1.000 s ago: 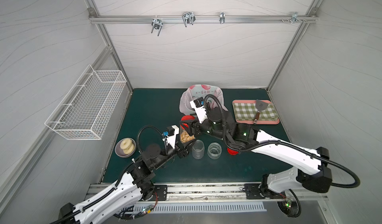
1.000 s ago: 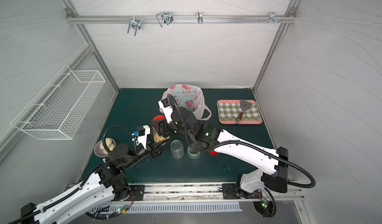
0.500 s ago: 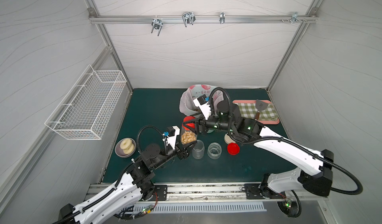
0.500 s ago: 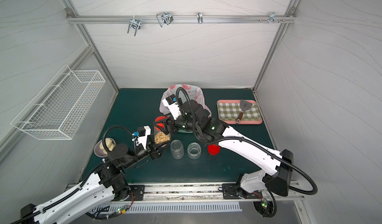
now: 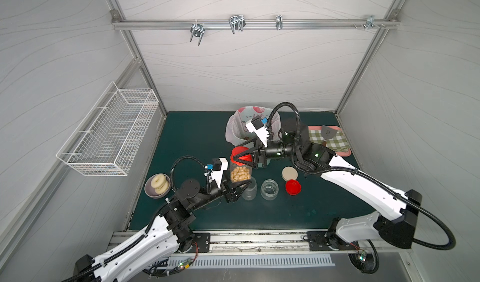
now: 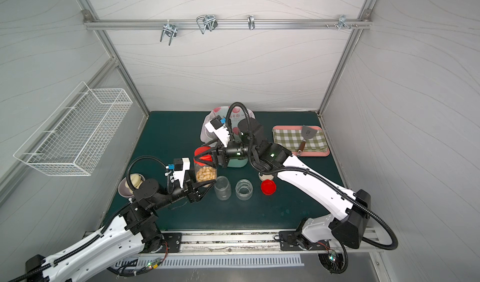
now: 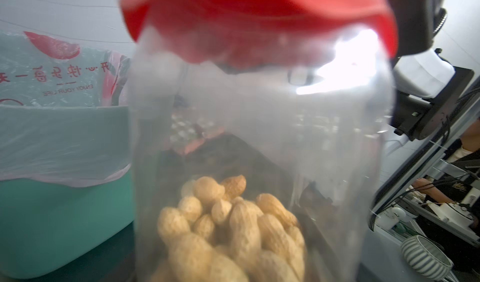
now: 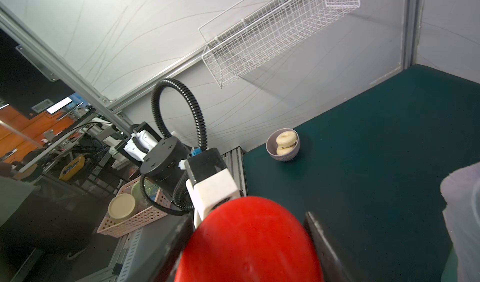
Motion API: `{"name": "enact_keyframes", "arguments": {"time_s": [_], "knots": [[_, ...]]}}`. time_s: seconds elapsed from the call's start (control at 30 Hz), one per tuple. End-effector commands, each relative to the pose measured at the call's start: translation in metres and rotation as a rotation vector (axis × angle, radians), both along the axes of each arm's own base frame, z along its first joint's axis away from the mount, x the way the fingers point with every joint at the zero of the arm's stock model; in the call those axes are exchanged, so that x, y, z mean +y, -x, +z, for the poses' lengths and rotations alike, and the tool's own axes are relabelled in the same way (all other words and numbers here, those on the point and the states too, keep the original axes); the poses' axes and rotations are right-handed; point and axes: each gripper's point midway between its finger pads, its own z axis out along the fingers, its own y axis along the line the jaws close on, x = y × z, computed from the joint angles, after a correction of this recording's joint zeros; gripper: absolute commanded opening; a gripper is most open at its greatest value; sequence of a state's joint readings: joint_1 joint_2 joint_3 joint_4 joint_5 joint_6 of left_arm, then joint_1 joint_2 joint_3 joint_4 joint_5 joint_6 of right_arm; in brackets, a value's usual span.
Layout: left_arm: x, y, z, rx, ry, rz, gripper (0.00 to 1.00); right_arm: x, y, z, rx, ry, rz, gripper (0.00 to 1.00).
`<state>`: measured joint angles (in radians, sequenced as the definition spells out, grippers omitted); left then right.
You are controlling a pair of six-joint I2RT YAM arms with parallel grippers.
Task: Empty moldy peanuts from jars
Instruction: Unscrew the lid from the jar.
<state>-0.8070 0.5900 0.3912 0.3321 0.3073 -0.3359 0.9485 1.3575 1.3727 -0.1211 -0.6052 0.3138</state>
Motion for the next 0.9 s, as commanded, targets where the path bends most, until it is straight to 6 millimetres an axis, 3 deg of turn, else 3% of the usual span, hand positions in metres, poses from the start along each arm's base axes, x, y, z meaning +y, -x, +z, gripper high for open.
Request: {"name": "enact_keyframes", "arguments": {"time_s": [0.0, 0.2, 0.37, 0.43, 0.87], "knots": [[-0.01, 0.021, 0.035, -0.123, 0.046, -0.127, 0.29, -0.006, 0.054, 0.021, 0.062, -0.07, 0.292, 0.3], [-0.012, 0.023, 0.033, -0.123, 0.037, -0.144, 0.29, -0.008, 0.056, 0.02, 0.077, -0.059, 0.329, 0.41], [-0.01, 0.022, 0.032, -0.12, 0.028, -0.129, 0.28, -0.017, 0.048, 0.015, 0.072, -0.025, 0.238, 0.88], [-0.008, 0.021, 0.031, -0.121, 0.029, -0.116, 0.28, -0.023, 0.043, 0.01, 0.058, -0.002, 0.178, 0.98], [-0.003, 0.014, 0.029, -0.129, 0.024, -0.06, 0.29, -0.063, 0.014, -0.015, -0.028, 0.131, -0.157, 0.99]]}}
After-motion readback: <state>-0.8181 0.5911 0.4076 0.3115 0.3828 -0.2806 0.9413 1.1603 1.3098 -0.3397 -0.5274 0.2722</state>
